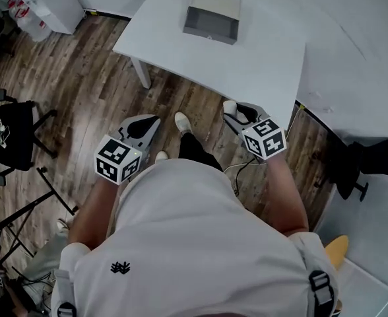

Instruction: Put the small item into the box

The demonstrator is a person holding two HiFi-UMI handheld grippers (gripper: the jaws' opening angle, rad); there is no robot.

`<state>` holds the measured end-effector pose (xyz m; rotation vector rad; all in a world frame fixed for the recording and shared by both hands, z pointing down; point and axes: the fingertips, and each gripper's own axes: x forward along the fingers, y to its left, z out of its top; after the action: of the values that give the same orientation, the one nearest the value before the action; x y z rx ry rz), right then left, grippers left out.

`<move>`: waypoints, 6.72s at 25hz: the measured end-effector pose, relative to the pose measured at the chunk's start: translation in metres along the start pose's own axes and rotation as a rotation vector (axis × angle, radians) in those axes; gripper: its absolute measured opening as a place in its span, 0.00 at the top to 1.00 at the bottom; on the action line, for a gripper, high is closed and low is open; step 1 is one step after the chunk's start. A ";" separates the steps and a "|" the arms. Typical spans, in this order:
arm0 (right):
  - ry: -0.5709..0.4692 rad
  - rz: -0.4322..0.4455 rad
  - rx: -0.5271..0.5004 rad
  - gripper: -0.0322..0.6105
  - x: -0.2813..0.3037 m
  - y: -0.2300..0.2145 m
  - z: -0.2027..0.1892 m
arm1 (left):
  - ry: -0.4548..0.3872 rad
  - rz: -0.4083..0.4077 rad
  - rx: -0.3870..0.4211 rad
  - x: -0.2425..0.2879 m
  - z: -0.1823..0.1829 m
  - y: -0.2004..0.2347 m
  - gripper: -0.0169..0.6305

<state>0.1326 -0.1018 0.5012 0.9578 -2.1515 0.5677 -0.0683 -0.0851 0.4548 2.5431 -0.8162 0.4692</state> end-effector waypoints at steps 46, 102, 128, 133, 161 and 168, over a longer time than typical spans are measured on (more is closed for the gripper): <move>0.430 0.283 -0.345 0.65 0.356 -0.242 0.143 | -0.093 0.722 -0.330 0.028 0.055 0.122 0.96; -0.062 0.175 -0.091 0.94 0.115 -0.008 0.072 | -0.137 0.375 -0.207 -0.064 0.004 0.051 0.96; -0.142 0.168 -0.049 0.94 0.045 0.111 0.011 | -0.122 0.261 -0.174 -0.114 -0.067 -0.003 0.96; -0.157 0.171 -0.063 0.94 0.039 0.118 0.010 | -0.121 0.260 -0.165 -0.117 -0.069 -0.008 0.96; -0.188 0.188 -0.095 0.94 0.025 0.136 0.006 | -0.121 0.268 -0.181 -0.120 -0.083 -0.017 0.96; -0.181 0.201 -0.096 0.94 0.028 0.138 0.004 | -0.116 0.278 -0.196 -0.121 -0.085 -0.017 0.96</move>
<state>0.0117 -0.0303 0.5057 0.7717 -2.4326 0.4829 -0.1669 0.0259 0.4699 2.3035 -1.2061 0.3097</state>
